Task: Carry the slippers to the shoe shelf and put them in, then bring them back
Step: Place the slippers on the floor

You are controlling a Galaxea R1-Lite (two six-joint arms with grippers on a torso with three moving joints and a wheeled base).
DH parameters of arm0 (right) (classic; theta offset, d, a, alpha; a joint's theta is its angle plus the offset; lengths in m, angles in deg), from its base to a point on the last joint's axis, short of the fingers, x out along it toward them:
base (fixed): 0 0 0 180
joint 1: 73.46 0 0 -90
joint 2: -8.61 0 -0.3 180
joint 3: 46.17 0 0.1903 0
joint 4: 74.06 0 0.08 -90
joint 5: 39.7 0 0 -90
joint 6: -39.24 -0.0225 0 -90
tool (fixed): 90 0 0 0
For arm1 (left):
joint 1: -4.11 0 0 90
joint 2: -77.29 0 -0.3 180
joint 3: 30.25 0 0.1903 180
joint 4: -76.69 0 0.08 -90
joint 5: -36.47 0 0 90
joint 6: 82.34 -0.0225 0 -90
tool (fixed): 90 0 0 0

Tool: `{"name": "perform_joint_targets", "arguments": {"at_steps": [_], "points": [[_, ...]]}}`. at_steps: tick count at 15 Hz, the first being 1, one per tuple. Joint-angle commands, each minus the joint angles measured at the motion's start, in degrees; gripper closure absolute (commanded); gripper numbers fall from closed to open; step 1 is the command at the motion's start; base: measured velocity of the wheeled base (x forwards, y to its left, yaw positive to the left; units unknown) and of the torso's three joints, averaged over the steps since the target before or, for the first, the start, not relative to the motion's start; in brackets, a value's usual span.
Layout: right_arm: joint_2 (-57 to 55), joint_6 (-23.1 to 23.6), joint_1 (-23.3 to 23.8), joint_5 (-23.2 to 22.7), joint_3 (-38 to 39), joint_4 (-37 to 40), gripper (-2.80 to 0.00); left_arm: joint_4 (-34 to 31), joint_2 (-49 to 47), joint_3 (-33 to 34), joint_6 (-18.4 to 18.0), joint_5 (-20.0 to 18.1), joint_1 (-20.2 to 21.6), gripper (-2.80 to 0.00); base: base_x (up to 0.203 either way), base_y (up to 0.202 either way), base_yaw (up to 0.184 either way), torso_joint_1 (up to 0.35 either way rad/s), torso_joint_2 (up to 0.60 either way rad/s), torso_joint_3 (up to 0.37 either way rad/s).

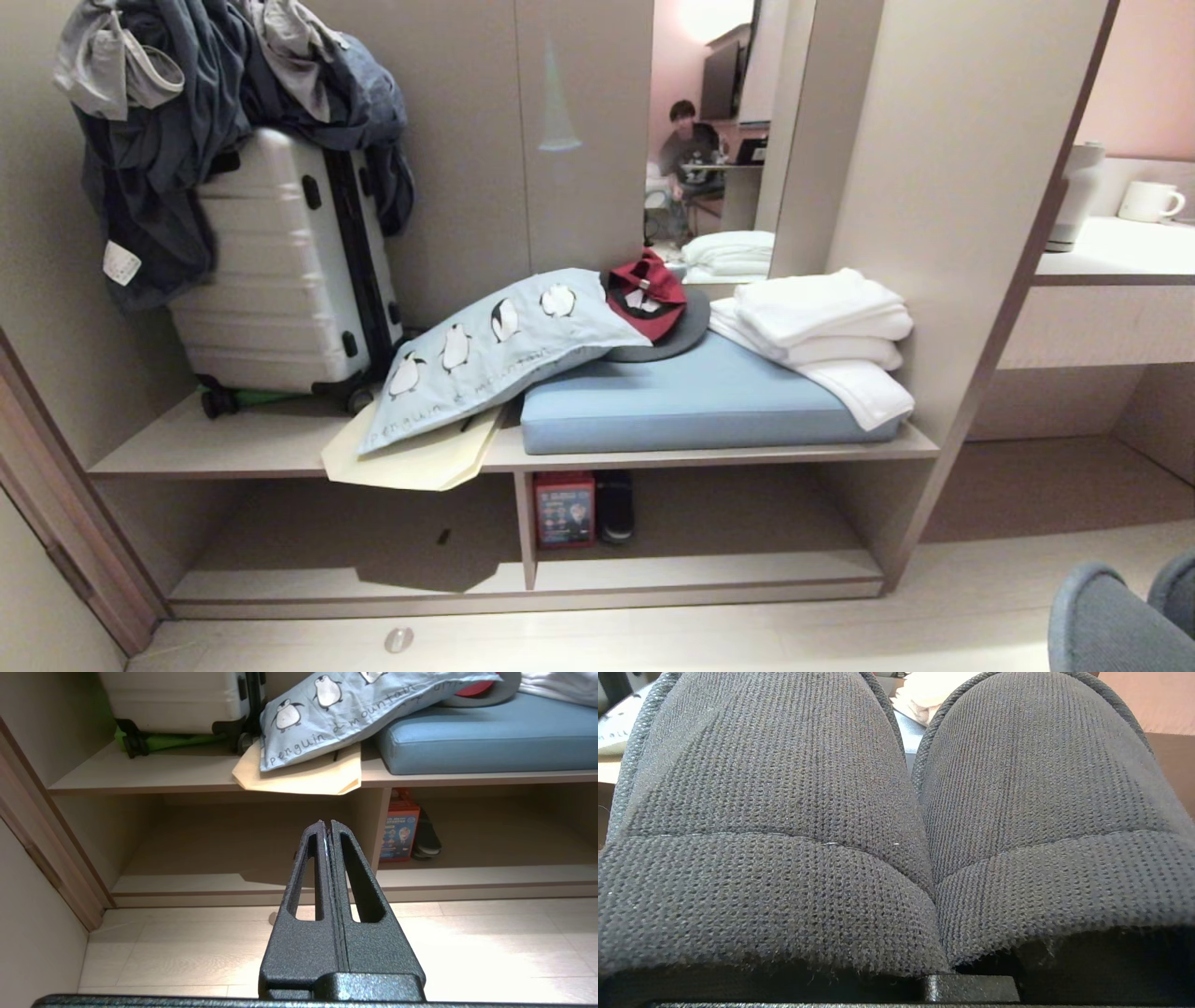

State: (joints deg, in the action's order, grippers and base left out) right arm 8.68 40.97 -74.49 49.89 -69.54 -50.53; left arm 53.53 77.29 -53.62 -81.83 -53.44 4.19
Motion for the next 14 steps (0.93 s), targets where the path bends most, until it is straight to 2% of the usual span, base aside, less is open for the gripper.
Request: {"name": "perform_joint_targets", "arguments": {"at_steps": [1,14], "points": [[0.01,0.03,-0.02,-0.02,0.0,0.02,0.0,0.06,-0.09,0.0,0.02,-0.01,0.01,0.0,0.0,0.0,0.0,0.0,0.0,0.0],[0.01,-0.02,-0.02,-0.02,0.0,0.02,0.0,0.06,-0.09,0.0,0.02,-0.01,0.01,0.0,0.0,-0.187,0.003,0.002,0.0,0.001]]}}
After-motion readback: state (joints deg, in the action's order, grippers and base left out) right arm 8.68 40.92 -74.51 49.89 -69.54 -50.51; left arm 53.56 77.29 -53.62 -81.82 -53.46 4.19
